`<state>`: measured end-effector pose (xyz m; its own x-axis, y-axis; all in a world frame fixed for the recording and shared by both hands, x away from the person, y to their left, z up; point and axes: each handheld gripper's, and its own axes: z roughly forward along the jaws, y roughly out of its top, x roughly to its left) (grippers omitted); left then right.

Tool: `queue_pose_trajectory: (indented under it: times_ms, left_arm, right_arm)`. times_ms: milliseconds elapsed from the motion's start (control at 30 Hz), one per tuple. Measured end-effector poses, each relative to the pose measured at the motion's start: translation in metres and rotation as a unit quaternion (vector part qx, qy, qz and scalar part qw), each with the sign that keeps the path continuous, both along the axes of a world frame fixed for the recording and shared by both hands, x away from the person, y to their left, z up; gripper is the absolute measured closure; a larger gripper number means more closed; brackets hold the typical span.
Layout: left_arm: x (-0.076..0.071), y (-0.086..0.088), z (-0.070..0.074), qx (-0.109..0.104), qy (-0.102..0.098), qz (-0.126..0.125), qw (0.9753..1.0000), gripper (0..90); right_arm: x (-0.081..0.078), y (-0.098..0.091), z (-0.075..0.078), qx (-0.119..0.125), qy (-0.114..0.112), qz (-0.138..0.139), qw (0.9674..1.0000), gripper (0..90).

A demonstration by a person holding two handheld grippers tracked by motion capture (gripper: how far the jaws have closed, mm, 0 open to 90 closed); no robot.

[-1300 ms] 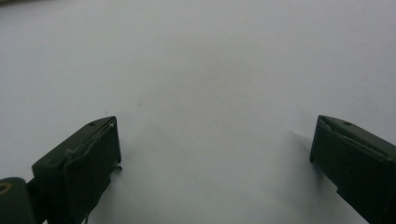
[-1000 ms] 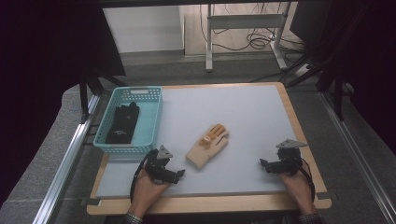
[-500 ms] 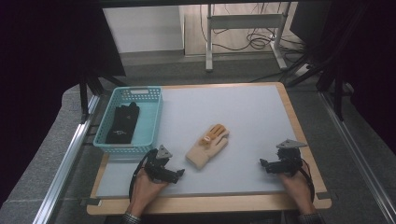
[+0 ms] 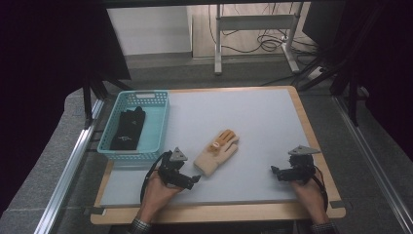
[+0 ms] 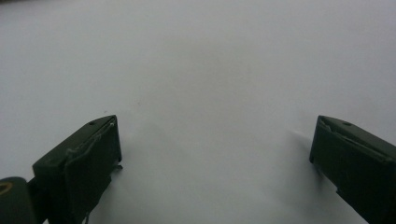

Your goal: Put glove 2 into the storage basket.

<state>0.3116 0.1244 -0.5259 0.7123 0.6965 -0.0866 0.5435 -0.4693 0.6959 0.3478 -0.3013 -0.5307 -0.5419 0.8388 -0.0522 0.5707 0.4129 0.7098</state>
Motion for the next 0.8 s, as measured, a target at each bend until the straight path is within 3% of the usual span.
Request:
queue_pose_trajectory:
  times_ms: [333, 633, 800]
  left_arm:
    - [0.026, -0.035, 0.015, 0.003, 0.01, -0.01, 0.9999, 0.8]
    - [0.062, -0.071, 0.023, 0.032, 0.023, -0.017, 0.9991, 1.4]
    - [0.08, -0.085, 0.023, 0.033, 0.036, -0.015, 0.9987, 1.8]
  right_arm:
    - [0.0, 0.0, 0.0, 0.0, 0.0, 0.0, 1.0, 1.7]
    - [0.0, 0.0, 0.0, 0.0, 0.0, 0.0, 1.0, 1.7]
    - [0.0, 0.0, 0.0, 0.0, 0.0, 0.0, 1.0, 1.7]
